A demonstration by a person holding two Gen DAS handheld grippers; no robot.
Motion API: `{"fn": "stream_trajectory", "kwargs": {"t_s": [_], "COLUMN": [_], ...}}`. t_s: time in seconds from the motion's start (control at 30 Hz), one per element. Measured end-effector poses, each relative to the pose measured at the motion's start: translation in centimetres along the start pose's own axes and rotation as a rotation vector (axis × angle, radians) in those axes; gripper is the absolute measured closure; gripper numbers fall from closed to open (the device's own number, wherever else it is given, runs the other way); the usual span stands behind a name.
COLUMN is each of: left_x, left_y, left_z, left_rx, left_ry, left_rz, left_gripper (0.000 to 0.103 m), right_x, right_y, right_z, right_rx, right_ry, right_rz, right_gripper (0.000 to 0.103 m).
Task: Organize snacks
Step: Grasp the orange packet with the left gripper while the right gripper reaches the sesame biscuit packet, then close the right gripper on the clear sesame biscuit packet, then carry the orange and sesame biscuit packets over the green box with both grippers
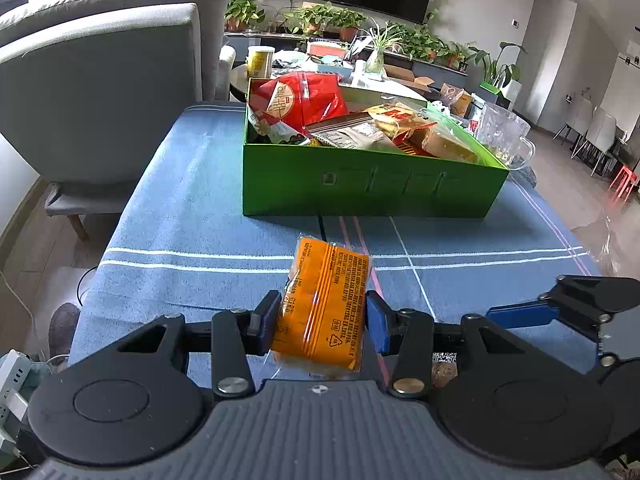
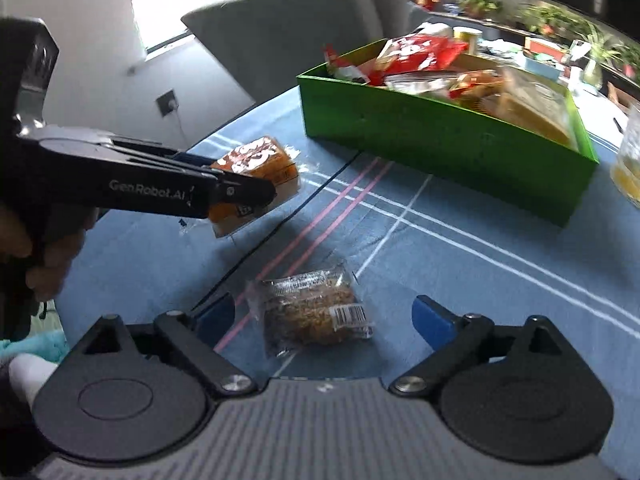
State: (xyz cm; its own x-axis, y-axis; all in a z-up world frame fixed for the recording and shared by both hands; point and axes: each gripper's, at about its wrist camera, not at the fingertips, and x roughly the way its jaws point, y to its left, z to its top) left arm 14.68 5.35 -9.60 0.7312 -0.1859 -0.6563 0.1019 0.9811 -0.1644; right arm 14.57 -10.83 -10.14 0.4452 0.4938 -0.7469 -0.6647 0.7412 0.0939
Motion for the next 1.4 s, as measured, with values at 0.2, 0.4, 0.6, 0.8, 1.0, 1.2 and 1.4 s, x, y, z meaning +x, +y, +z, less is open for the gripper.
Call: {"fn": "stream_trajectory", "kwargs": {"t_s": [0.2,0.4,0.6,0.8,1.0,1.2,1.4], "left_x": [0.0,-0.2,-0.4,-0.5,-0.7,-0.9,-1.4], "left_y": [0.1,0.0,-0.3,-0.6,-1.0,-1.2,-1.7], "left_z": [0.0,0.1,0.2,0.4,0.4,0.7,1.3], "left_rx": [0.002,0.005,0.016,0.022,0.031,0.035,0.05], "left_ry": [-0.004,-0.015,-0.023,-0.029,-0.035,-0.046,-0.069], "left_rz": [0.0,-0.005,-0.012,-0.016,-0.02,-0.023,-0.028], "left_gripper": [0.061,0.061,0.061,0.061,0.061,0.061,0.061], "right_x": [1.3,1.0,0.3,-0.8,-1.7,-2.4,-3.1], "right_y": [0.1,0.0,-0.8,-1.5,-2.1,-2.4,-2.8], "right_z": [0.1,0.6,0.7,1.1,1.4,1.6,2.2], "right_rx": [0.004,0.013,0.101,0.149,0.186,0.209,0.234], "right_ry": [0.023,0.012,-0.007,-0.049,-0.087,-0.117,-0.158], "right_rz": [-0.031,-0.088,-0.123,-0.136,-0.136,-0.144,-0.16], "right_gripper": [0.025,0.025,0.025,0.025,0.025,0.025,0.025]}}
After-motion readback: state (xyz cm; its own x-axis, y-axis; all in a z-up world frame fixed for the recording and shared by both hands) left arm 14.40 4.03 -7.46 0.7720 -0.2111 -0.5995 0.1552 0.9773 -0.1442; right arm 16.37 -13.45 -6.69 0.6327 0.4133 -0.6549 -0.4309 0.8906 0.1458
